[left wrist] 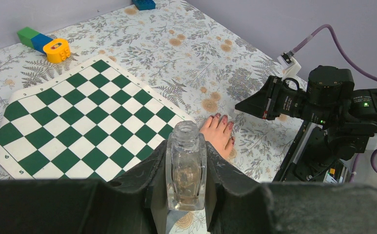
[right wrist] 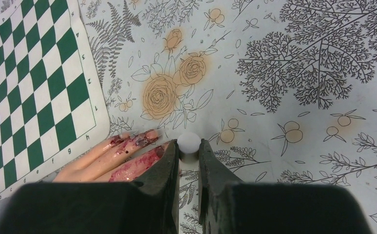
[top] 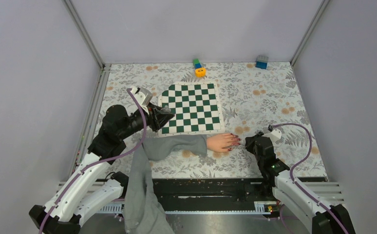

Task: Paint the nails
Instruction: Paint the nail polish on the nail.

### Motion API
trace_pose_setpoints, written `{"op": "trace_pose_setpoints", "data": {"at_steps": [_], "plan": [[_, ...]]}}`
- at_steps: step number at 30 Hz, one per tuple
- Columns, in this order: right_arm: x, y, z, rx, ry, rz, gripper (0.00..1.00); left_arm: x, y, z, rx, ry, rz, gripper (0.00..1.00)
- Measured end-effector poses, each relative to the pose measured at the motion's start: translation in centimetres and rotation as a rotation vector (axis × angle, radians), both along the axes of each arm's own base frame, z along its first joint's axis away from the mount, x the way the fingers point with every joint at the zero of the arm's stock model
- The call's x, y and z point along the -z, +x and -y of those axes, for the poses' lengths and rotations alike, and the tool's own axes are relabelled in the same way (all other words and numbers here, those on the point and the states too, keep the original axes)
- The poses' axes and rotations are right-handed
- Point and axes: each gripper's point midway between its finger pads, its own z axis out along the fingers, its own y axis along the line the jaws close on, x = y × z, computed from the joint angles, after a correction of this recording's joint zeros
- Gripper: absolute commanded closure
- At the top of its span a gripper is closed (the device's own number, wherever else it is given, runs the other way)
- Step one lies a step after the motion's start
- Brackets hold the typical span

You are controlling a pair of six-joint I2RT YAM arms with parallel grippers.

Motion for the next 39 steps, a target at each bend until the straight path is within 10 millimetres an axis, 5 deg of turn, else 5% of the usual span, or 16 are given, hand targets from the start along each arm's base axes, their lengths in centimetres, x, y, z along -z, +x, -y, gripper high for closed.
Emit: {"op": "trace_pose_setpoints", "data": {"at_steps": [39], "plan": [[-0.09,-0.30,0.69,0.029,-0.017,-0.011,1.00,0.00,0.01,0.00,0.000,0.000,0.000,1.00]]}}
